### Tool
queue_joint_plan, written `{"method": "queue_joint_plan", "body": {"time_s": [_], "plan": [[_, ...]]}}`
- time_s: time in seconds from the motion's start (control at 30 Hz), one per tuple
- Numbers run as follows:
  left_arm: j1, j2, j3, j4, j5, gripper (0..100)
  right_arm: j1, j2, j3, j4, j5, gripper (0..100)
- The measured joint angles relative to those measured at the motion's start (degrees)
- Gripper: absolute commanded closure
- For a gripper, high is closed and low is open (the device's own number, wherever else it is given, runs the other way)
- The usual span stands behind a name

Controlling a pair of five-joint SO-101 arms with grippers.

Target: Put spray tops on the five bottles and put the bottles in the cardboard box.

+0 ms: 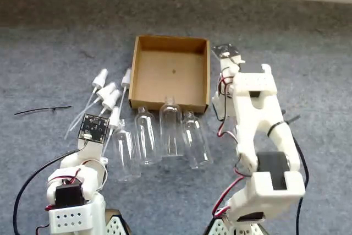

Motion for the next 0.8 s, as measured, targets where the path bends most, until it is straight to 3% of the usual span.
{"method": "queue_joint_plan", "body": {"time_s": [0.2,0.8], "plan": [[0.0,0.0,0.0,0.0,0.0,93,0.3,4.5,-4.5,2.1,0.0,74.5],[0.0,0.0,0.0,0.0,0.0,93,2.9,4.5,-4.6,2.5,11.7,74.5]]}}
